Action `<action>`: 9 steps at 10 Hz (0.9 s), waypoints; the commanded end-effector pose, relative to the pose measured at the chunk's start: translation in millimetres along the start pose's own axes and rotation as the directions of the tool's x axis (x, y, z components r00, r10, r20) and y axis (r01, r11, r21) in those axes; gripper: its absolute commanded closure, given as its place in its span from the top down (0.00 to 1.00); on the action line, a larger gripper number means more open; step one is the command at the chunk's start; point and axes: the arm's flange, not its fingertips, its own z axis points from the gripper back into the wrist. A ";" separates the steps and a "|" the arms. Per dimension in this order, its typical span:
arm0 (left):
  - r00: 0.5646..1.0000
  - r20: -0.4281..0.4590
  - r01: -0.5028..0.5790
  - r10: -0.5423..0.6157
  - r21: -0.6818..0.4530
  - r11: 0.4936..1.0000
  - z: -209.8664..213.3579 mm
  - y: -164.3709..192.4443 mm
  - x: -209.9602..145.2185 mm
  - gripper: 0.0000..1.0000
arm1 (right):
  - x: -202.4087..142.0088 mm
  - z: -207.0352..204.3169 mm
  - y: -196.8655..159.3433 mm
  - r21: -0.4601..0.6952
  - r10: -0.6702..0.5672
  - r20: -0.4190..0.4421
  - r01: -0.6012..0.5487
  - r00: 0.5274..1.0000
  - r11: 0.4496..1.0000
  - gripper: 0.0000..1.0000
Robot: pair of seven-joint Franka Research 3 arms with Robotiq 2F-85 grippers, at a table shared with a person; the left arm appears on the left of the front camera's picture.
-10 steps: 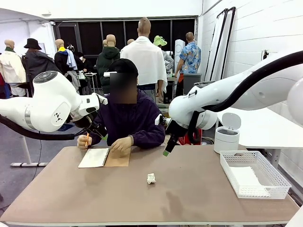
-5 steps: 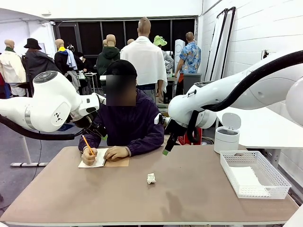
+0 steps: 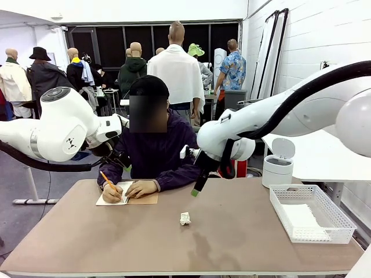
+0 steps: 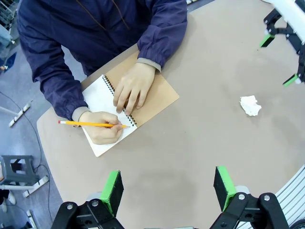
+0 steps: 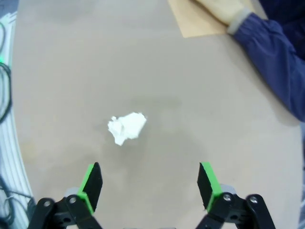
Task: Sort the paper based on its condition.
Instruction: If a person hands you a paper, place it in the Organizing basket , and if it's crumpled, put it in the Trash can.
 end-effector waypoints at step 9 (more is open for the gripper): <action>1.000 0.008 0.004 -0.004 0.006 1.000 -0.7 1.3 -0.3 1.00 | 16.8 -84.2 -11.8 0.190 0.161 -0.127 -0.135 0.979 0.973 1.00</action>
